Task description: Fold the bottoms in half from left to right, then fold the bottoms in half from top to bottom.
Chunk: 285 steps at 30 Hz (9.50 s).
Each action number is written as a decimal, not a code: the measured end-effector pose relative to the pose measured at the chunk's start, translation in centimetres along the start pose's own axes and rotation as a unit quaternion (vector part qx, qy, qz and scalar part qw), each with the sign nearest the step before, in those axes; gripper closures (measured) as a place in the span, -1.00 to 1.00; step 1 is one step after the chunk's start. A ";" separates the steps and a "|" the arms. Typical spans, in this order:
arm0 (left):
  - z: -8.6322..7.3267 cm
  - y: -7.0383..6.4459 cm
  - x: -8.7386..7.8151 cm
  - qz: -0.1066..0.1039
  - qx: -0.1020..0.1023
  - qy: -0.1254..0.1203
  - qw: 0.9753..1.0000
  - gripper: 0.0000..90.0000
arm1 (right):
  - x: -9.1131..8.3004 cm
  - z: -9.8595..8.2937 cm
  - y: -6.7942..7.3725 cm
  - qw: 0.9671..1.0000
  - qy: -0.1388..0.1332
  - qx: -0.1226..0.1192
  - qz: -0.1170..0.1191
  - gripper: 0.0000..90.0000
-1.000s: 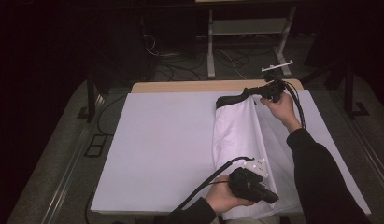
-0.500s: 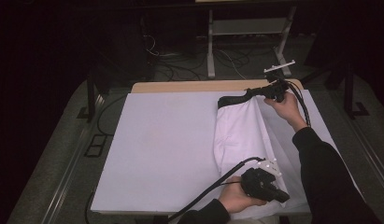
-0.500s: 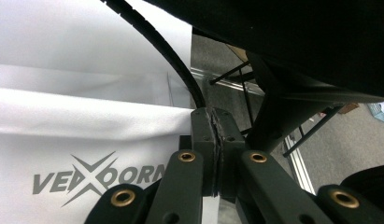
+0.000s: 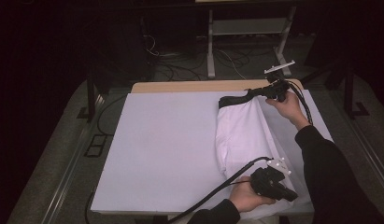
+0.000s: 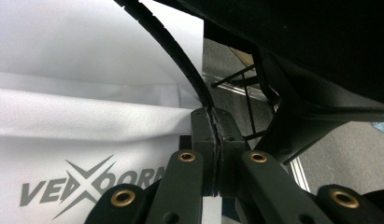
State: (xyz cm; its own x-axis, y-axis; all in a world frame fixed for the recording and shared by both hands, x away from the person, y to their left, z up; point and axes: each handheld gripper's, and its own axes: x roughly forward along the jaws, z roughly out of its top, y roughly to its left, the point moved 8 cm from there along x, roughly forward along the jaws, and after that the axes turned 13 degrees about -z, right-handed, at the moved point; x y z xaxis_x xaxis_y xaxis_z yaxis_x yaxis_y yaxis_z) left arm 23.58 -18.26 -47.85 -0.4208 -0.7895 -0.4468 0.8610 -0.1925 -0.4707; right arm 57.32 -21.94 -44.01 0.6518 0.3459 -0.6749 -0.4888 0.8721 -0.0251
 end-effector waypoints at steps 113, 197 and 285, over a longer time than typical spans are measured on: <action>0.3 9.6 -15.6 0.195 -0.057 -0.134 0.970 -1.00 | -5.5 -6.2 -1.2 0.996 -0.035 0.079 0.018 -1.00; -3.3 20.3 -24.1 0.236 -0.202 -0.171 0.935 -0.97 | -0.2 -6.0 -0.2 0.992 0.075 0.088 0.051 -0.75; -1.2 19.8 -24.4 0.237 -0.229 -0.176 0.928 0.96 | -3.7 -6.9 0.1 0.992 0.042 0.105 0.058 0.96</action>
State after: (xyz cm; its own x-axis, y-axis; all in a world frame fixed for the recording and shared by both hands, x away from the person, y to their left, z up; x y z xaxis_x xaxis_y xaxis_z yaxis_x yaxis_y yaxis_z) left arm 50.56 -2.10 -47.13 0.1616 -0.8793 -0.4481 0.6807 0.4280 -0.5945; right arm 50.85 -25.53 -46.60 0.5443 0.4253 -0.7231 -0.4201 0.8843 0.2039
